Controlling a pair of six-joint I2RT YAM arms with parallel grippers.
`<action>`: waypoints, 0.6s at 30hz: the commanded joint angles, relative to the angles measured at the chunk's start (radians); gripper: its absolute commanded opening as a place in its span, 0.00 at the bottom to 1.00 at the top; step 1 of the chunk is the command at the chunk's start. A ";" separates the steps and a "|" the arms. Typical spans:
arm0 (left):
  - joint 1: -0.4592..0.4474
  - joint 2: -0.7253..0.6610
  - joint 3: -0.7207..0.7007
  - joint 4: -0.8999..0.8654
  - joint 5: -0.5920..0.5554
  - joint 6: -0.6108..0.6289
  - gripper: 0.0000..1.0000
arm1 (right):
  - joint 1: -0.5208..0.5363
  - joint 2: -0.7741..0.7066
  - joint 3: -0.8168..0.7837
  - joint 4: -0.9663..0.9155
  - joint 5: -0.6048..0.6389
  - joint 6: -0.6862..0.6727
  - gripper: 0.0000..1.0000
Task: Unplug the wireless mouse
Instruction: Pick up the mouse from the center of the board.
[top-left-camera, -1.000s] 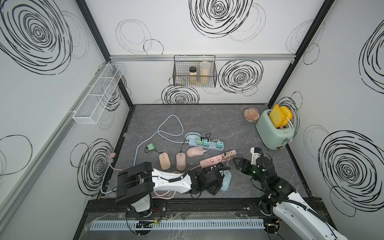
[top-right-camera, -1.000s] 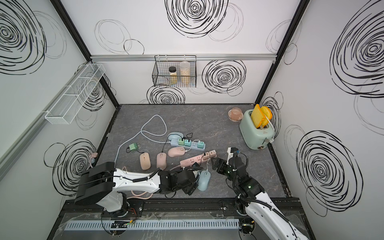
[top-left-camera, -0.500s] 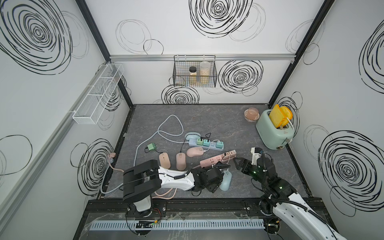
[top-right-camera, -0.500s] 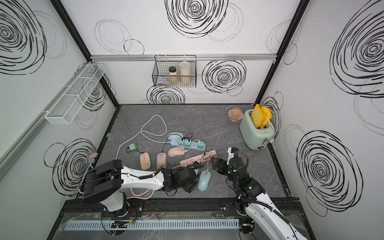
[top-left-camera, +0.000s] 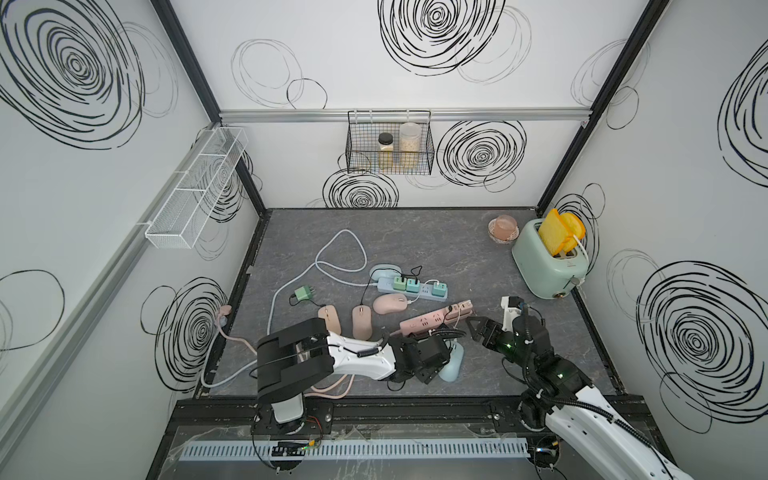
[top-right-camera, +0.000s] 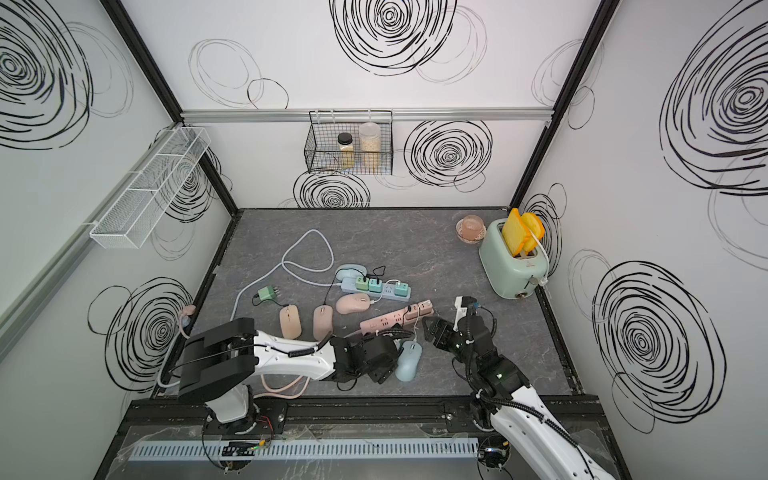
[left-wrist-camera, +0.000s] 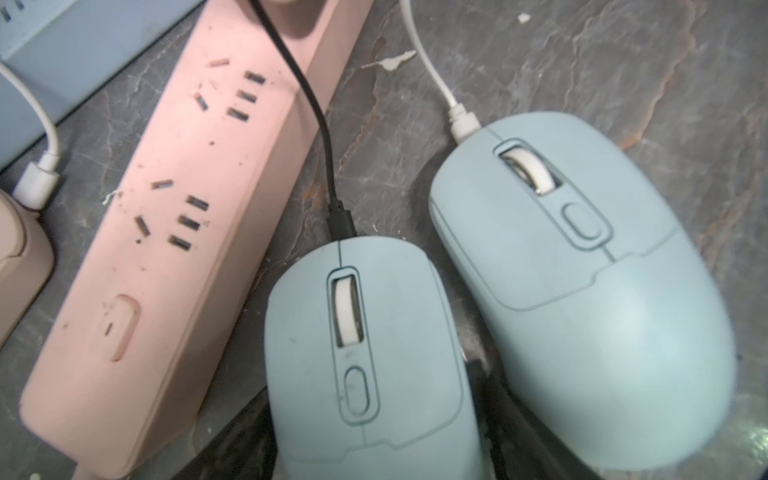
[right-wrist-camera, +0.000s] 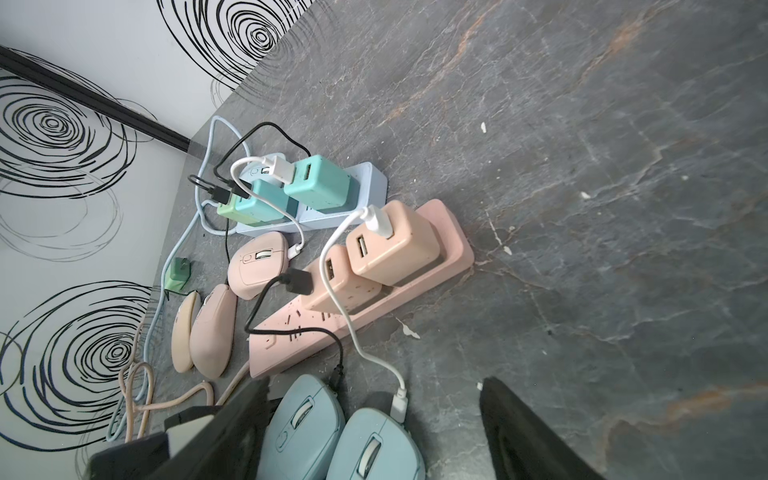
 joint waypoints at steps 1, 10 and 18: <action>-0.007 0.021 0.007 -0.004 -0.019 0.038 0.70 | -0.004 -0.002 -0.012 0.000 -0.006 0.008 0.83; -0.020 -0.077 -0.069 0.070 -0.011 0.064 0.51 | -0.004 0.007 -0.017 0.041 -0.051 0.002 0.80; -0.021 -0.208 -0.141 0.171 -0.010 0.067 0.05 | 0.011 -0.002 -0.046 0.185 -0.168 0.015 0.70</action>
